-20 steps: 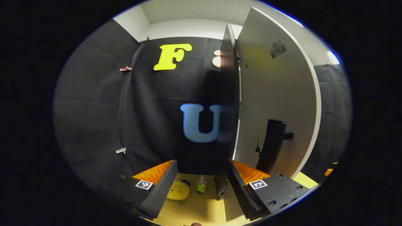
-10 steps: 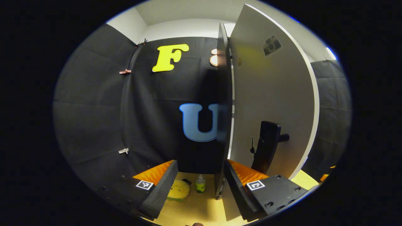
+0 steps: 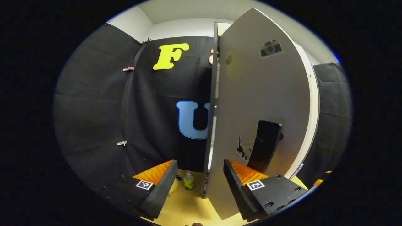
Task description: Grab one shoe with the right hand and put it into the shoe cabinet, grab the other shoe with the left hand and put it into the shoe cabinet; then close the right door with the right hand and the left door with the left hand.
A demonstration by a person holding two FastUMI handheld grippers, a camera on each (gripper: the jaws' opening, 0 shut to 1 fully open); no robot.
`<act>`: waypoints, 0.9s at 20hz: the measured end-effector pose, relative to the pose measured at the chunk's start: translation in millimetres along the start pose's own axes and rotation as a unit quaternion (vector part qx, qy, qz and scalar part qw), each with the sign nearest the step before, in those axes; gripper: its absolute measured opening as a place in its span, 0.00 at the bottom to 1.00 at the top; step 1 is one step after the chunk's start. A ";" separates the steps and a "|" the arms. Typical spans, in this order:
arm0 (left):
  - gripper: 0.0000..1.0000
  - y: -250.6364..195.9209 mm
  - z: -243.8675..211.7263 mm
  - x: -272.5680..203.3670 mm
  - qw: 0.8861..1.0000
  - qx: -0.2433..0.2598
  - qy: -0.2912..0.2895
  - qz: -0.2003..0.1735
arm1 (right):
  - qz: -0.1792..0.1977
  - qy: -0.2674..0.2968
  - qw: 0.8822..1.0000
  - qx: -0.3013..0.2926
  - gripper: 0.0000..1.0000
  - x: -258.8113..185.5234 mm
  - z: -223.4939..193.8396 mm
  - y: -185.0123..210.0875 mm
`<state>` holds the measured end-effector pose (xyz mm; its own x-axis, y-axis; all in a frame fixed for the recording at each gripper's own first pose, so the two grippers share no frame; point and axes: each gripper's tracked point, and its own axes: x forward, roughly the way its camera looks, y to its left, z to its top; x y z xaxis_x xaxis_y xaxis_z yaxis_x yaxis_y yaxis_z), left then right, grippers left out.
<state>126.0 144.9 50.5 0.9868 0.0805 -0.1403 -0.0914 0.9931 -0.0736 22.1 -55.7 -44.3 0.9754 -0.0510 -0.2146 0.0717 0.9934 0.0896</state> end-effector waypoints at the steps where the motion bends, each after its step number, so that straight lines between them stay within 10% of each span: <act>1: 0.92 -11.2 -0.4 2.4 1.000 -0.002 0.000 -0.004 | 0.004 0.000 1.000 0.000 1.00 4.2 0.9 -5.6; 18: 0.94 -122.1 -39.8 -35.2 0.999 0.024 -0.025 0.023 | 0.097 -0.015 0.995 0.011 0.98 62.4 40.8 -28.1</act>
<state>97.1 17.4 25.1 0.9872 0.1293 -0.0935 -0.1318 0.9911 -0.0210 89.4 -91.0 -20.6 0.9772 0.1379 -0.1614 -0.1142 0.9824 0.1480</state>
